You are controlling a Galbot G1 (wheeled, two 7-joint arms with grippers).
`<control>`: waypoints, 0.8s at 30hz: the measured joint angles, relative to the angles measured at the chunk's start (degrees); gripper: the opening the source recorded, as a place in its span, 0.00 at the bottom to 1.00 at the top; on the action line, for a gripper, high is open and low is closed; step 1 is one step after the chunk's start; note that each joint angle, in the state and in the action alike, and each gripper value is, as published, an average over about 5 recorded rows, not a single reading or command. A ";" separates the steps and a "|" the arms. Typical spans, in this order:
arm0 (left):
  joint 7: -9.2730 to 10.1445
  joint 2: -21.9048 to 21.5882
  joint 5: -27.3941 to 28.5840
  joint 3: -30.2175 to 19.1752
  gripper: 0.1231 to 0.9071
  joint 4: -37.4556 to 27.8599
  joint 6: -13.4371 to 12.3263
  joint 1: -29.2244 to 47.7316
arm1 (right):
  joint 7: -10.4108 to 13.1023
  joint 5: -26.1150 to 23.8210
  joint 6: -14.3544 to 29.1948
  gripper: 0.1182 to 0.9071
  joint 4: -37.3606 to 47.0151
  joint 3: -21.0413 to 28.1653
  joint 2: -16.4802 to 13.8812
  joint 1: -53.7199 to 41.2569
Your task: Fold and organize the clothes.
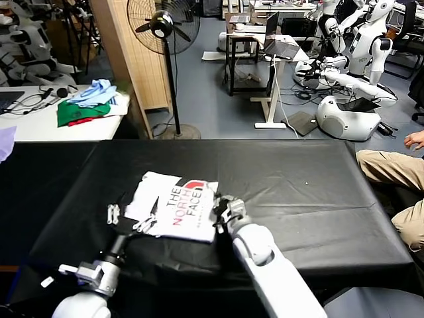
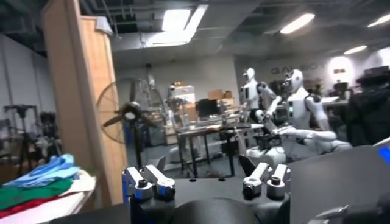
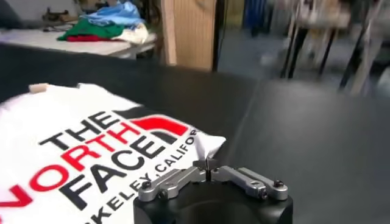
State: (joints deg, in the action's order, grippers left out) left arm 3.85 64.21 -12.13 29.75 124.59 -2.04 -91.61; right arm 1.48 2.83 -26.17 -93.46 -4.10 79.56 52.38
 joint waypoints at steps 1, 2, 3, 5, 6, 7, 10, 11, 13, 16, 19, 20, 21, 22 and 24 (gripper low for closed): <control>-0.04 -0.04 -0.05 0.24 0.86 -0.28 0.01 -0.16 | -1.16 -1.91 1.08 0.01 0.04 -0.15 -0.99 -0.21; -0.08 -0.07 -0.22 0.46 0.86 -0.52 0.03 -0.31 | -2.29 -3.45 2.10 0.01 -0.13 -0.23 -2.12 -0.27; -0.09 -0.10 -0.55 0.70 0.86 -0.77 0.07 -0.46 | -3.22 -4.51 2.96 0.02 -0.47 -0.29 -3.32 -0.18; 0.06 -0.12 -1.61 1.15 0.86 -1.19 0.12 -0.66 | -4.46 -6.13 4.48 0.10 -1.63 -0.53 -5.89 0.39; 0.27 -0.13 -2.24 1.35 0.86 -1.41 0.14 -0.70 | -4.77 -6.90 5.22 0.14 -2.53 -0.76 -7.27 0.89; 0.55 -0.14 -2.79 1.50 0.86 -1.64 0.16 -0.68 | -4.82 -7.58 5.84 0.21 -3.55 -1.05 -8.61 1.52; 1.44 -0.27 -4.10 1.73 0.86 -2.50 -0.20 -0.35 | -4.35 -8.99 7.25 0.42 -7.40 -2.41 -12.45 4.48; 1.65 -0.36 -4.51 1.77 0.86 -2.79 -0.33 -0.25 | -4.01 -9.10 7.53 0.50 -8.88 -3.08 -13.53 5.86; 2.34 -0.58 -5.17 1.84 0.86 -3.23 -0.07 -0.14 | -3.08 -8.86 7.92 0.63 -11.98 -4.70 -15.17 9.07; 4.07 -0.99 -5.12 1.77 0.86 -3.17 2.04 -0.41 | -0.85 -7.20 8.07 0.78 -16.66 -7.59 -16.17 14.59; 5.44 -1.62 -4.97 1.83 0.86 -2.03 4.64 -1.57 | 2.22 -4.41 8.05 0.85 -21.33 -10.76 -15.98 20.80; 5.78 -1.87 -5.10 1.95 0.86 -1.49 5.27 -2.18 | 3.25 -3.46 8.13 0.86 -22.88 -11.77 -15.78 23.02; 6.20 -2.10 -5.26 2.09 0.86 -0.93 5.69 -2.86 | 4.22 -2.56 8.31 0.86 -24.41 -12.73 -15.53 25.30; 6.71 -2.33 -5.48 2.27 0.86 -0.31 6.09 -3.68 | 5.14 -1.77 8.63 0.86 -25.93 -13.65 -15.25 27.59; 7.73 -2.71 -6.00 2.69 0.86 0.87 6.82 -5.51 | 6.73 -0.39 9.65 0.86 -28.86 -15.36 -14.70 32.06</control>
State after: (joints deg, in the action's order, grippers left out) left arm 11.57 61.50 -18.13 32.44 125.47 4.78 -97.12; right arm 8.21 2.44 -16.52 -122.32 -19.46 64.86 84.44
